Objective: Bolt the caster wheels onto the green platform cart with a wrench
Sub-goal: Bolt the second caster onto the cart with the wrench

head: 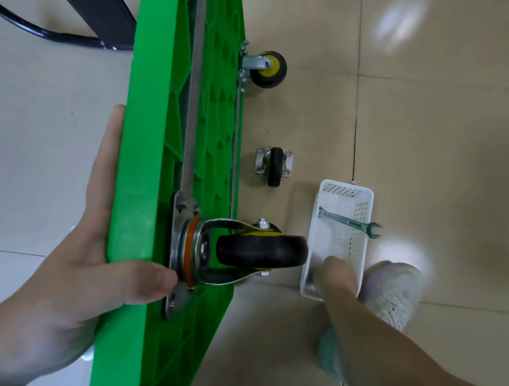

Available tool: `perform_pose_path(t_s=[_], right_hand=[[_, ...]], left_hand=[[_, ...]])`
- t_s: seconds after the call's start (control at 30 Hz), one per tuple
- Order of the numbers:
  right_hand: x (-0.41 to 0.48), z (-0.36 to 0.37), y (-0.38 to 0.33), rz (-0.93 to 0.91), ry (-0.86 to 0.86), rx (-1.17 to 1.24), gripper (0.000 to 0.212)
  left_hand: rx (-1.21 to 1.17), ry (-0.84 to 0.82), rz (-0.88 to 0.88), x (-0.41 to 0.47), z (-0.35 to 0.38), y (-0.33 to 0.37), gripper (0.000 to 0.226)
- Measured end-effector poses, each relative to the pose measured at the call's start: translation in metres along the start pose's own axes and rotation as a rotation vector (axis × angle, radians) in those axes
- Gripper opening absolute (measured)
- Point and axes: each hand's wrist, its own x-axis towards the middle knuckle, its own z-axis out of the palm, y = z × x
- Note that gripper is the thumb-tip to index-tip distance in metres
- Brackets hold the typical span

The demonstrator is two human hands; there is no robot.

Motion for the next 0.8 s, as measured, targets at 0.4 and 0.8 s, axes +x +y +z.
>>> perform_pose_path(t_s=[0.4, 0.8], right_hand=[[-0.064, -0.071, 0.004, -0.143, 0.153, 0.506, 0.012], [-0.270, -0.224, -0.065, -0.695, 0.100, 1.045, 0.020]], left_hand=[[-0.025, 0.047, 0.166, 0.004, 0.023, 0.002, 0.123], [0.081, 0.024, 0.142, -0.004, 0.030, 0.019, 0.123]])
